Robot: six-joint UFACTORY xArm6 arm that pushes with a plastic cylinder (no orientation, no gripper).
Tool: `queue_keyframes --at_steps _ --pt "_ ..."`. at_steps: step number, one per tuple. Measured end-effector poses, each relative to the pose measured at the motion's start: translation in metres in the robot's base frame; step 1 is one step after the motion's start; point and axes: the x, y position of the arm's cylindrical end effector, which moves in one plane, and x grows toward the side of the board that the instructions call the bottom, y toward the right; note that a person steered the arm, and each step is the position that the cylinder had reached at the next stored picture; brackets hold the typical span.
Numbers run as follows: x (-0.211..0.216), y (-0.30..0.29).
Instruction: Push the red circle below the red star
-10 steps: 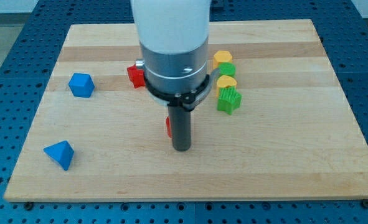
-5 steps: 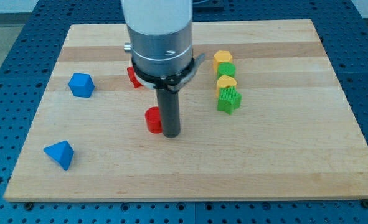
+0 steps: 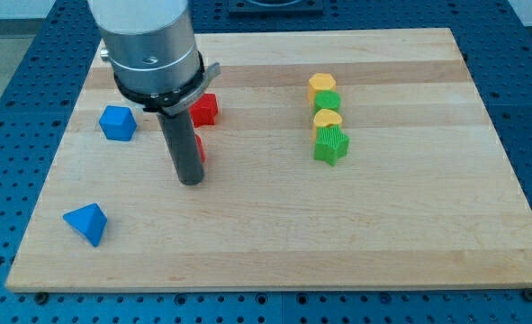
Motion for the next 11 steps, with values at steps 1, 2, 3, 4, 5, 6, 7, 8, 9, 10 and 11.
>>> queue_keyframes --at_steps 1,2,3,4,5,6,7,8,9,10,11 --pt "-0.008 -0.007" --pt "-0.017 -0.007" --pt "-0.028 -0.007" --pt "-0.039 -0.006" --pt "-0.053 -0.006" --pt "-0.065 -0.006" --pt "-0.072 -0.003" --pt "-0.081 0.001" --pt "-0.091 0.002" --pt "-0.089 0.003" --pt "-0.062 0.002"
